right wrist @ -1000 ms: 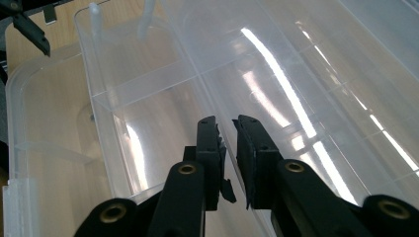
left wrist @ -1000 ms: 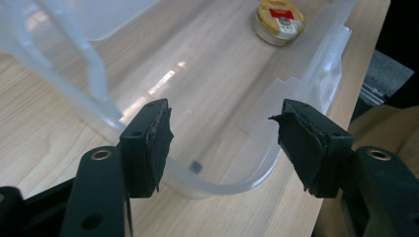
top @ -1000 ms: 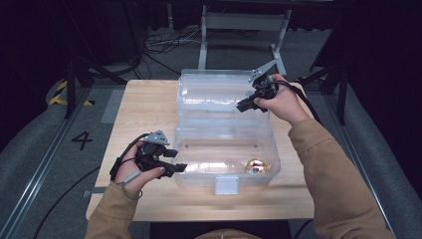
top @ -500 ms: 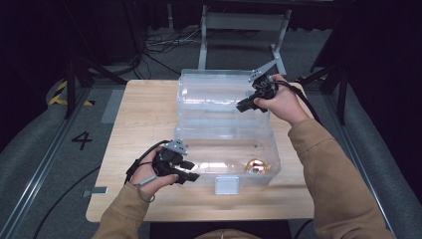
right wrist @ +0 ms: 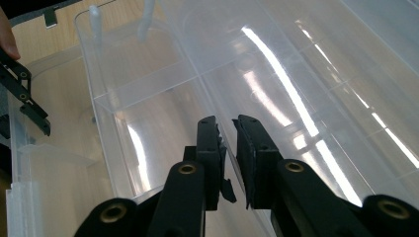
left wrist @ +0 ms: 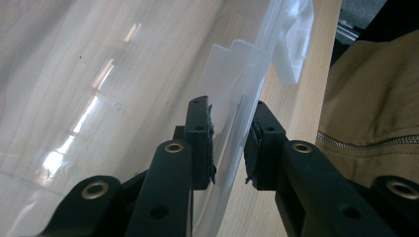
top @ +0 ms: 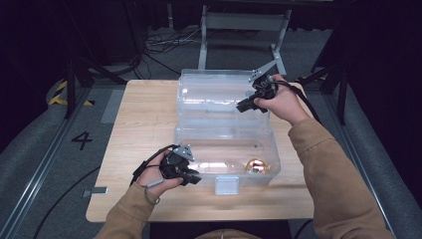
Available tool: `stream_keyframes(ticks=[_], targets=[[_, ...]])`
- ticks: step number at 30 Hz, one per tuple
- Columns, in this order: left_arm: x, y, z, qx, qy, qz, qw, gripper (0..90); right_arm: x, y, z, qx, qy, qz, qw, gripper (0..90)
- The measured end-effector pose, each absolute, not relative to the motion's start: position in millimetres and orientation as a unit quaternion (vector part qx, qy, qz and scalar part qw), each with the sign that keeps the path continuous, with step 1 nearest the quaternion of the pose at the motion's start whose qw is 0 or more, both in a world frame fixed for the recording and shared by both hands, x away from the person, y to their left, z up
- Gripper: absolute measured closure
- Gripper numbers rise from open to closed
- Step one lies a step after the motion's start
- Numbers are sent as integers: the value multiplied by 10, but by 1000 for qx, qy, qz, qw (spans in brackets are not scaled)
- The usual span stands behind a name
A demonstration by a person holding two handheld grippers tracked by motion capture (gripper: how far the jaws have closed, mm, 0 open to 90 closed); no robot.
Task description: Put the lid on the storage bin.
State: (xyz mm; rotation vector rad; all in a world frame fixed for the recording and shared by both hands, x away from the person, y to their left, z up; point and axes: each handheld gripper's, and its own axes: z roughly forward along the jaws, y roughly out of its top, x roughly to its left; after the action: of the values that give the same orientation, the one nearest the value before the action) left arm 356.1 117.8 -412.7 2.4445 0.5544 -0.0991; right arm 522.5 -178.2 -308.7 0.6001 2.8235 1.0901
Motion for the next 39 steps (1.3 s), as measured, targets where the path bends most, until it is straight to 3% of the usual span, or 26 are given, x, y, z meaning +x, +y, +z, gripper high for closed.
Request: stream_keyframes(ticks=[39], targets=[[3552, 1197, -4148, 920, 222, -41, 320, 738, 4943, -1767, -2987, 157, 922, 351, 41, 828]])
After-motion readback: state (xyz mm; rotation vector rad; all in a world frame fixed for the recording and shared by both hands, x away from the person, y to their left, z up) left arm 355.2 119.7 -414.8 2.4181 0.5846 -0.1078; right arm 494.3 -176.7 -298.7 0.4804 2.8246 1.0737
